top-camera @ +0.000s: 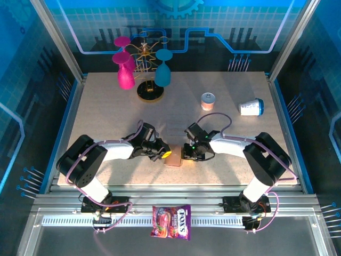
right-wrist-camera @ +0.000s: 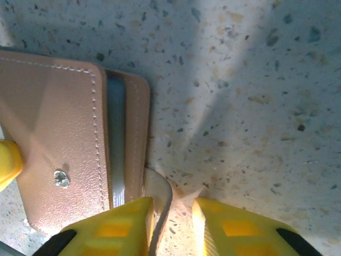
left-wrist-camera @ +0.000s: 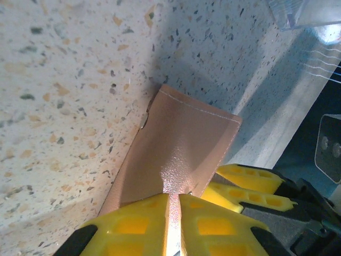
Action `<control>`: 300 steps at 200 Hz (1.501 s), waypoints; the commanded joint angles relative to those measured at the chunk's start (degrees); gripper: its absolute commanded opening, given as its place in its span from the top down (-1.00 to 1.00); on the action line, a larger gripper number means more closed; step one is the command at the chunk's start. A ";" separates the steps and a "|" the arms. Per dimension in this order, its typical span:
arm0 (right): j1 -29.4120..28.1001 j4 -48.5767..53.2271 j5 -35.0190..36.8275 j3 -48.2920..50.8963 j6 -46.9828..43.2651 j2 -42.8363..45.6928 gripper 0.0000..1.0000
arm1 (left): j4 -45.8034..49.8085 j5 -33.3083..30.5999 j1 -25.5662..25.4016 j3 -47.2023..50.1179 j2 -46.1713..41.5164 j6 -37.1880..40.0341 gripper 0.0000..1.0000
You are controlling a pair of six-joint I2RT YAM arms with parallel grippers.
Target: Take the credit cards out of the card holder
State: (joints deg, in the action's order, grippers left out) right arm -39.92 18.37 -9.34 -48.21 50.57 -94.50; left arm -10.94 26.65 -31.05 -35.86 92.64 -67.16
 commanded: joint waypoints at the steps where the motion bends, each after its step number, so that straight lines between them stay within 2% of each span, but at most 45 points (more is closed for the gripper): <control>1: 0.68 -2.15 -1.81 1.41 1.84 -1.14 0.48 | 1.86 -0.79 -0.41 -1.06 0.10 0.38 0.72; 50: 1.62 -2.31 -0.82 2.54 1.60 0.73 0.66 | 1.47 -1.25 -0.34 -1.23 -1.20 0.36 0.67; 97: 1.96 -0.20 -0.11 1.72 0.06 3.23 0.81 | 4.18 -2.49 -0.04 -2.94 -3.59 2.22 0.48; 204: 2.11 7.04 1.33 -1.89 -1.92 10.28 0.94 | 8.16 -1.62 4.19 -5.47 -5.81 6.28 0.41; 300: 1.45 13.45 1.08 -10.96 -4.56 13.05 1.00 | 9.80 -0.57 6.75 -6.94 -6.40 9.00 0.42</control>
State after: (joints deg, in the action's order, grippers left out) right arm -38.54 28.58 -8.38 -55.79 48.18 -82.19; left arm -3.09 24.49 -24.77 -41.06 87.57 -60.16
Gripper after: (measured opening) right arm 0.088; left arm 0.292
